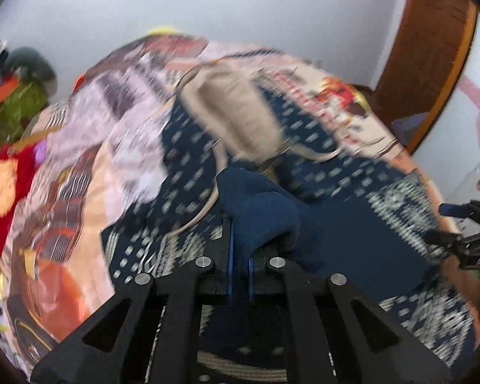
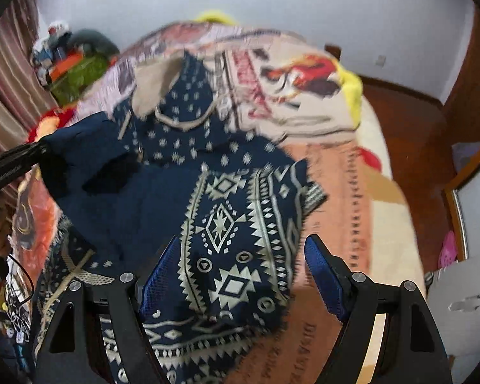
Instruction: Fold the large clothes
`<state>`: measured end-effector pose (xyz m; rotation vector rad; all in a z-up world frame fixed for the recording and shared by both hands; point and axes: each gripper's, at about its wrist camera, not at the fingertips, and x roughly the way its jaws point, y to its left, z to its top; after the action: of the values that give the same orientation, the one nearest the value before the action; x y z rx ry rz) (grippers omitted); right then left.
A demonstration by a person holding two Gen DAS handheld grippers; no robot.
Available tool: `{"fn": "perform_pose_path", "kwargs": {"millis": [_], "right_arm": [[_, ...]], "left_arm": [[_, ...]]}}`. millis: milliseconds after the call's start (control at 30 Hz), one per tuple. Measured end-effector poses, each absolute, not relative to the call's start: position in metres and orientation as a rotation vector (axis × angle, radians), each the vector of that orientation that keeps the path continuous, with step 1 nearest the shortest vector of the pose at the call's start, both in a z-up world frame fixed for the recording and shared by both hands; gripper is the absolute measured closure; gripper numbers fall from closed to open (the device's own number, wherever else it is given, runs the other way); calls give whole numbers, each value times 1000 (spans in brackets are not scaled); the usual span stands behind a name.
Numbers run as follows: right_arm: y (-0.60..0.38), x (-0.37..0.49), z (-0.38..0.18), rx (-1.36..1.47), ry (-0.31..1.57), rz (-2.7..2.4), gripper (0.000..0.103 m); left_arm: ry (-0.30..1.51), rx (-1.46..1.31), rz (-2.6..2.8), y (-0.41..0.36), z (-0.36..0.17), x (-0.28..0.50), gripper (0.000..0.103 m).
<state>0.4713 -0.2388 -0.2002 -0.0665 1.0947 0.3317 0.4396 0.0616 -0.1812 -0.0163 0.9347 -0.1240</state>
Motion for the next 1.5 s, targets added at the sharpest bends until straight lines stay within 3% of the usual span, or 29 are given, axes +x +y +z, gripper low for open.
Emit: {"fn": "perform_pose_path", "kwargs": {"millis": [167, 300, 433, 667, 800, 1067, 1167, 1233, 1333, 1500], "right_arm": [[-215, 476, -227, -175, 1150, 326, 25], [-201, 473, -239, -268, 1151, 329, 20], [-201, 474, -242, -269, 1157, 337, 17], [-199, 475, -242, -272, 1160, 341, 14], [-198, 475, -235, -269, 1144, 333, 14], [-200, 476, -204, -235, 1063, 320, 15], [-199, 478, -202, -240, 1058, 318, 14], [-199, 478, -203, -243, 1059, 321, 14], [-201, 479, -209, -249, 1064, 320, 14], [-205, 484, -221, -223, 1097, 306, 14]], "left_arm": [[1076, -70, -106, 95, -221, 439, 95], [1198, -74, -116, 111, -237, 432, 73], [1175, 4, -75, 126, -231, 412, 51], [1130, 20, -77, 126, -206, 397, 49], [1080, -13, -140, 98, -195, 403, 30], [1143, 130, -114, 30, -245, 447, 26], [1102, 192, -62, 31, -258, 448, 36], [1083, 168, -68, 42, -255, 444, 60], [1054, 149, -53, 60, -245, 437, 85], [1028, 27, -9, 109, -229, 430, 99]]}}
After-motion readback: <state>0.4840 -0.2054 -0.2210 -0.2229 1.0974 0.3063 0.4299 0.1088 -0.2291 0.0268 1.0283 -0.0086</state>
